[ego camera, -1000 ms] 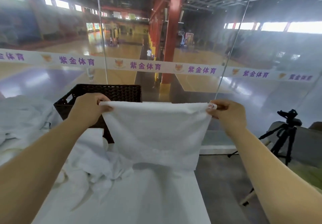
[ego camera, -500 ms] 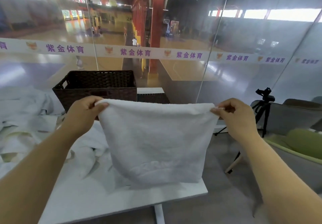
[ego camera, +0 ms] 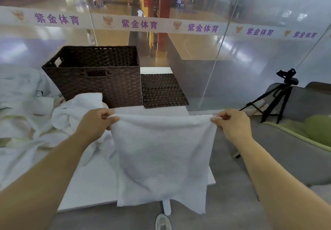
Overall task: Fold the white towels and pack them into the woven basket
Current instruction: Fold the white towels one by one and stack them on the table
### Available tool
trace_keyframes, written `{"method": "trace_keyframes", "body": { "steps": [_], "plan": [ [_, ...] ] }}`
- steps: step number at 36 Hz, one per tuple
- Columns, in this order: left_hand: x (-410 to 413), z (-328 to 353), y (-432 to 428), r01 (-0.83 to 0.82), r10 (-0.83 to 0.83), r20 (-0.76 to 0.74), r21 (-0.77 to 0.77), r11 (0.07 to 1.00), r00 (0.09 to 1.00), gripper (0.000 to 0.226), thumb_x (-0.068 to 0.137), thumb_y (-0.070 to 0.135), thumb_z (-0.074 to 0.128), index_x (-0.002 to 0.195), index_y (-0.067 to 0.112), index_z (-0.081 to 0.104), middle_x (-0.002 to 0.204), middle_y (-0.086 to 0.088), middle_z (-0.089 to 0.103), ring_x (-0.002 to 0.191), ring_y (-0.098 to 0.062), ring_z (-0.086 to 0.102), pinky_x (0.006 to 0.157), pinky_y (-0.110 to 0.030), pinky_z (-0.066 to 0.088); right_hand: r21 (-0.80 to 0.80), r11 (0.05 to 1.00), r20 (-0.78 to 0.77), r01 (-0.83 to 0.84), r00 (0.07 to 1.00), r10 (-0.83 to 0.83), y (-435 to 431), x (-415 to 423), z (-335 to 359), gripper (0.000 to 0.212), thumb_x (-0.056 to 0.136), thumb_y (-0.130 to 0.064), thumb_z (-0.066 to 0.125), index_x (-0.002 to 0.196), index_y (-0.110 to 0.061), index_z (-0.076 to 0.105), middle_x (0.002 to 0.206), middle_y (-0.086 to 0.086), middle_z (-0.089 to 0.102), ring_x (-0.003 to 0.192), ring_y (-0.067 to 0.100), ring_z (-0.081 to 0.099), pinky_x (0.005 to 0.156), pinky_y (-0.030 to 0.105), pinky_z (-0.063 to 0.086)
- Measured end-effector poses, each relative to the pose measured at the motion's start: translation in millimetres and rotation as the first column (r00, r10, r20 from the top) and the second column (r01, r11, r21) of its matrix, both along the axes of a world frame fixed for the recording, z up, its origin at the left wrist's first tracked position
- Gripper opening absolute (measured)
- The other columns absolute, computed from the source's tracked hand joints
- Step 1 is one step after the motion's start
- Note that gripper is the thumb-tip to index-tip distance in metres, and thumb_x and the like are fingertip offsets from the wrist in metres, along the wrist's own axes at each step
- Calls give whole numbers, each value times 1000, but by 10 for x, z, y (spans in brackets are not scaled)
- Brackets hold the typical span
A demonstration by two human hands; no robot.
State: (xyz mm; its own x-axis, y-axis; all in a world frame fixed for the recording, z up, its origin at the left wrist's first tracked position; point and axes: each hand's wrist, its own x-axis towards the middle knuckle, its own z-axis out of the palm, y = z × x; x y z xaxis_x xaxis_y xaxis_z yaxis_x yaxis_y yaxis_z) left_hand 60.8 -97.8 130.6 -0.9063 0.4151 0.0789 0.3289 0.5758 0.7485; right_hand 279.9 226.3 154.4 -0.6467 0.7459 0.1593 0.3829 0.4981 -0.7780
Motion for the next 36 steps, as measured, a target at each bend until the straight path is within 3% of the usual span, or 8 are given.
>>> {"method": "trace_keyframes", "body": {
  "steps": [6,14,19,22,26,28,30,36],
  "plan": [
    [-314,-401,290,-61,59,139,14,998,988,10,82,27,71,73,25,67,63,7,69,59,-9,67,67,-24,54,-61,998,140,-3,990,11,366,-448,-435,9,79,-22,73,72,-25,69,66,-8,67,66,10,62,56,18,40],
    [-775,-617,838,-219,220,195,-26,975,956,11,83,31,69,83,20,68,71,10,69,59,4,62,57,-10,38,-109,994,211,-5,977,28,923,-1134,-732,4,82,-25,72,83,-21,73,72,-9,68,70,10,64,57,17,42],
    [-1059,-659,1112,-239,255,217,-99,966,942,41,87,31,64,126,18,58,124,-1,60,112,-20,54,93,-29,39,-207,976,251,-62,961,115,1159,-1606,-830,27,85,-24,68,111,-16,68,100,-1,67,90,18,62,79,32,51],
    [-1143,-719,1220,-198,237,208,-190,962,949,48,88,33,60,132,19,52,138,-3,50,124,-24,47,103,-38,34,-232,956,329,-177,911,248,1216,-1792,-924,30,85,-24,68,115,-19,66,108,-1,67,88,16,61,70,28,48],
    [-1069,-892,1265,-142,193,261,-203,969,946,31,86,31,64,114,18,64,116,3,63,103,-16,57,91,-30,42,-303,934,394,-189,867,304,1225,-1852,-1130,41,87,-30,67,126,-18,61,120,-1,63,98,15,59,73,21,45],
    [-973,-1014,1255,-103,163,284,-217,971,945,19,86,30,66,102,20,67,103,7,66,90,-9,57,81,-25,40,-333,918,415,-214,841,347,1200,-1808,-1241,43,87,-32,68,125,-17,60,121,-1,62,94,12,56,63,14,43],
    [-852,-1133,1235,-81,150,309,-223,971,939,10,85,30,67,94,23,67,93,10,66,82,-5,58,74,-23,40,-346,902,425,-258,814,396,1155,-1738,-1347,38,86,-32,68,121,-18,62,116,-3,64,93,10,55,66,17,42],
    [-357,-1476,1107,9,94,413,-240,971,906,6,85,27,67,84,32,64,86,18,65,83,-1,60,72,-18,40,-382,855,522,-351,681,513,900,-1431,-1623,28,89,-35,64,114,-23,63,104,-11,61,92,8,58,67,18,43]
  ]
}}
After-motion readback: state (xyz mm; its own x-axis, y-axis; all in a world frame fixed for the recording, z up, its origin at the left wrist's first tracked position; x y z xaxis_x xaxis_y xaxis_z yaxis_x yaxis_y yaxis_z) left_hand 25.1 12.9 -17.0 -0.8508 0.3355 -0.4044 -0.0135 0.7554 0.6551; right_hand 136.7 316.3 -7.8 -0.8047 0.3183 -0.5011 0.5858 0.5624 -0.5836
